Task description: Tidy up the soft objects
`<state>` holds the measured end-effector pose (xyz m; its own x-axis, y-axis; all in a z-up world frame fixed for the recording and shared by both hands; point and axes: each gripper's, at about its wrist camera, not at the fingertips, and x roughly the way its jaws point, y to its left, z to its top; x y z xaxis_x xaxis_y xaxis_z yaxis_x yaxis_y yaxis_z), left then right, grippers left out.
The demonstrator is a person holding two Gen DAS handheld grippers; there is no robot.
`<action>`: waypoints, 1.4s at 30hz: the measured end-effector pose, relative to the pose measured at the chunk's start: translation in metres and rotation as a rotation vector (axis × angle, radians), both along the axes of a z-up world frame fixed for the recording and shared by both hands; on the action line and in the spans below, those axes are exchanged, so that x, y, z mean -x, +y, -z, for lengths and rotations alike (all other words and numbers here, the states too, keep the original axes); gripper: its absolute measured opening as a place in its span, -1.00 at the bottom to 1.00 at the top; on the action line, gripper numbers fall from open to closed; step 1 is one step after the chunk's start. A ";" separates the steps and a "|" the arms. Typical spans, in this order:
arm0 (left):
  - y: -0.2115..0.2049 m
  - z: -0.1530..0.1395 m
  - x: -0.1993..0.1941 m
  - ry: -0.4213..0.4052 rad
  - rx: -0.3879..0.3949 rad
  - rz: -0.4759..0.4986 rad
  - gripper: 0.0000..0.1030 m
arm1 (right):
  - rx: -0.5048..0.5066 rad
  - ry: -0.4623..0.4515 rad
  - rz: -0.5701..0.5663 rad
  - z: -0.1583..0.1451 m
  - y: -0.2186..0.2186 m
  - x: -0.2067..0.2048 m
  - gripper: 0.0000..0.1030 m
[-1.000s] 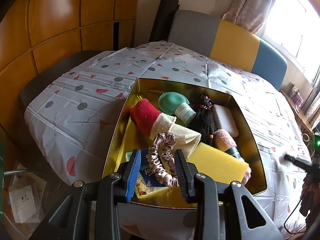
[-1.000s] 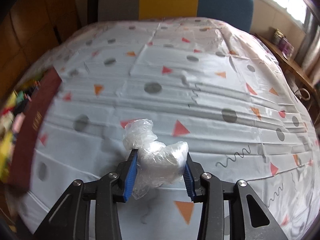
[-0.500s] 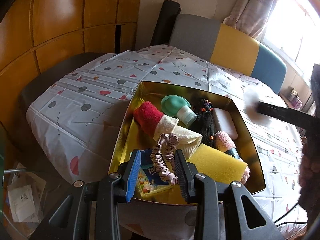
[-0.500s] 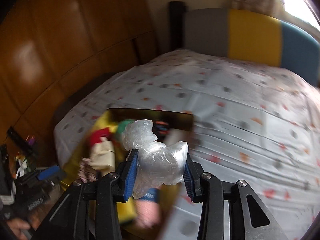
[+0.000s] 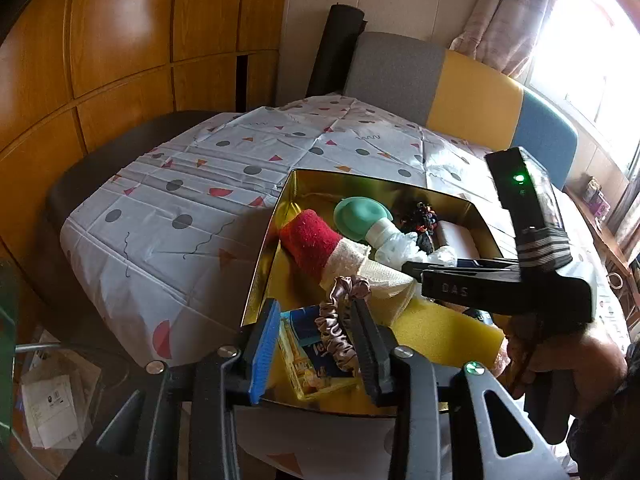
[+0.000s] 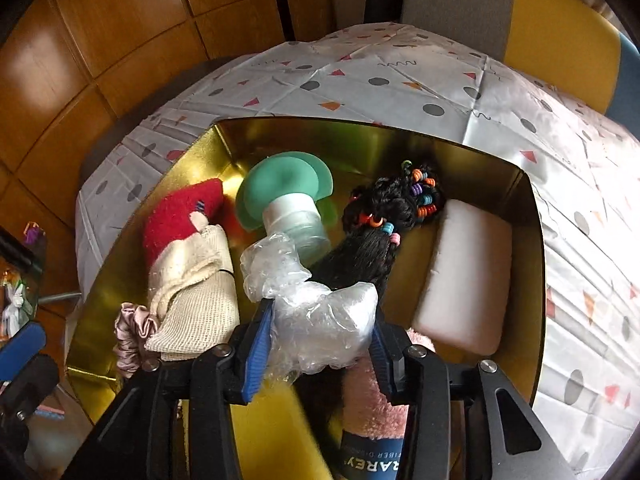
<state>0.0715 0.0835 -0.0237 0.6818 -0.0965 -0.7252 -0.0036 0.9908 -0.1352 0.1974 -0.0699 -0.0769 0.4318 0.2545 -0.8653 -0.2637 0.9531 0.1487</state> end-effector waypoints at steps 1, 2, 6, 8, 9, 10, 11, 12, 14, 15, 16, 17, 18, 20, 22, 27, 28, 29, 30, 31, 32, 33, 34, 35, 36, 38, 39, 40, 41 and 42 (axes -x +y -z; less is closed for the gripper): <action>0.000 0.000 0.000 0.000 0.002 -0.001 -0.28 | -0.007 -0.007 -0.002 -0.002 -0.001 0.002 -0.05; 0.000 0.000 0.000 -0.001 0.002 -0.002 -0.27 | -0.009 -0.014 -0.004 -0.004 -0.002 0.003 -0.03; -0.002 0.000 0.001 0.002 -0.001 0.000 -0.27 | -0.016 -0.038 -0.004 -0.012 -0.003 0.010 -0.01; -0.003 -0.002 0.002 0.000 -0.004 0.002 -0.27 | -0.028 -0.047 0.003 -0.015 -0.004 0.012 0.01; -0.004 -0.002 0.002 -0.002 -0.005 0.003 -0.27 | -0.033 -0.048 0.007 -0.016 -0.005 0.012 0.04; -0.004 -0.003 0.002 -0.004 -0.006 0.004 -0.27 | -0.039 -0.052 0.012 -0.017 -0.007 0.014 0.05; -0.004 -0.003 0.003 -0.005 -0.007 0.005 -0.27 | -0.043 -0.055 0.015 -0.017 -0.008 0.015 0.08; -0.005 -0.004 0.003 -0.006 -0.008 0.006 -0.27 | -0.047 -0.058 0.016 -0.018 -0.009 0.017 0.12; -0.005 -0.006 0.004 -0.009 -0.010 0.006 -0.26 | -0.052 -0.064 0.020 -0.020 -0.011 0.020 0.27; -0.006 -0.006 0.005 -0.011 -0.011 0.006 -0.26 | -0.055 -0.068 0.023 -0.021 -0.012 0.021 0.35; -0.006 -0.007 0.005 -0.013 -0.013 0.007 -0.26 | -0.062 -0.074 0.024 -0.023 -0.013 0.024 0.36; -0.007 -0.008 0.006 -0.015 -0.016 0.007 -0.26 | -0.067 -0.077 0.026 -0.024 -0.015 0.025 0.38; -0.008 -0.009 0.007 -0.016 -0.018 0.006 -0.26 | -0.071 -0.081 0.031 -0.025 -0.016 0.027 0.43; -0.008 -0.010 0.010 -0.025 -0.020 0.006 -0.25 | -0.071 -0.096 0.046 -0.030 -0.019 0.033 0.47; -0.010 -0.013 0.012 -0.038 -0.033 0.003 -0.25 | -0.073 -0.121 0.059 -0.036 -0.023 0.040 0.49; -0.013 -0.023 0.023 -0.103 -0.074 -0.020 -0.25 | -0.028 -0.254 0.162 -0.057 -0.039 0.077 0.72; -0.014 -0.025 0.026 -0.119 -0.084 -0.022 -0.25 | -0.011 -0.279 0.184 -0.061 -0.042 0.085 0.73; -0.015 -0.027 0.029 -0.134 -0.091 -0.025 -0.25 | 0.002 -0.300 0.204 -0.063 -0.044 0.093 0.73; -0.016 -0.029 0.032 -0.147 -0.094 -0.029 -0.24 | 0.012 -0.321 0.225 -0.065 -0.047 0.102 0.73; -0.018 -0.031 0.035 -0.165 -0.101 -0.035 -0.23 | 0.025 -0.343 0.250 -0.066 -0.049 0.111 0.73; -0.018 -0.033 0.037 -0.173 -0.105 -0.034 -0.21 | 0.040 -0.365 0.278 -0.067 -0.051 0.120 0.74; -0.020 -0.033 0.040 -0.181 -0.108 -0.032 -0.20 | 0.049 -0.379 0.297 -0.068 -0.053 0.127 0.76; -0.021 -0.034 0.041 -0.183 -0.109 -0.031 -0.20 | 0.058 -0.392 0.313 -0.069 -0.053 0.135 0.78; -0.022 -0.033 0.043 -0.183 -0.108 -0.028 -0.20 | 0.065 -0.402 0.323 -0.069 -0.054 0.141 0.79; -0.023 -0.033 0.044 -0.182 -0.107 -0.024 -0.20 | 0.070 -0.412 0.329 -0.070 -0.054 0.146 0.79; -0.025 -0.032 0.047 -0.182 -0.108 -0.023 -0.20 | 0.087 -0.433 0.331 -0.072 -0.052 0.155 0.79; -0.026 -0.032 0.049 -0.183 -0.106 -0.024 -0.20 | 0.094 -0.442 0.329 -0.073 -0.050 0.158 0.79; -0.026 -0.032 0.050 -0.184 -0.104 -0.023 -0.20 | 0.102 -0.453 0.326 -0.075 -0.049 0.160 0.79; -0.026 -0.032 0.052 -0.186 -0.105 -0.024 -0.20 | 0.106 -0.462 0.322 -0.077 -0.047 0.162 0.79; -0.026 -0.032 0.052 -0.188 -0.105 -0.025 -0.20 | 0.107 -0.467 0.318 -0.078 -0.046 0.163 0.79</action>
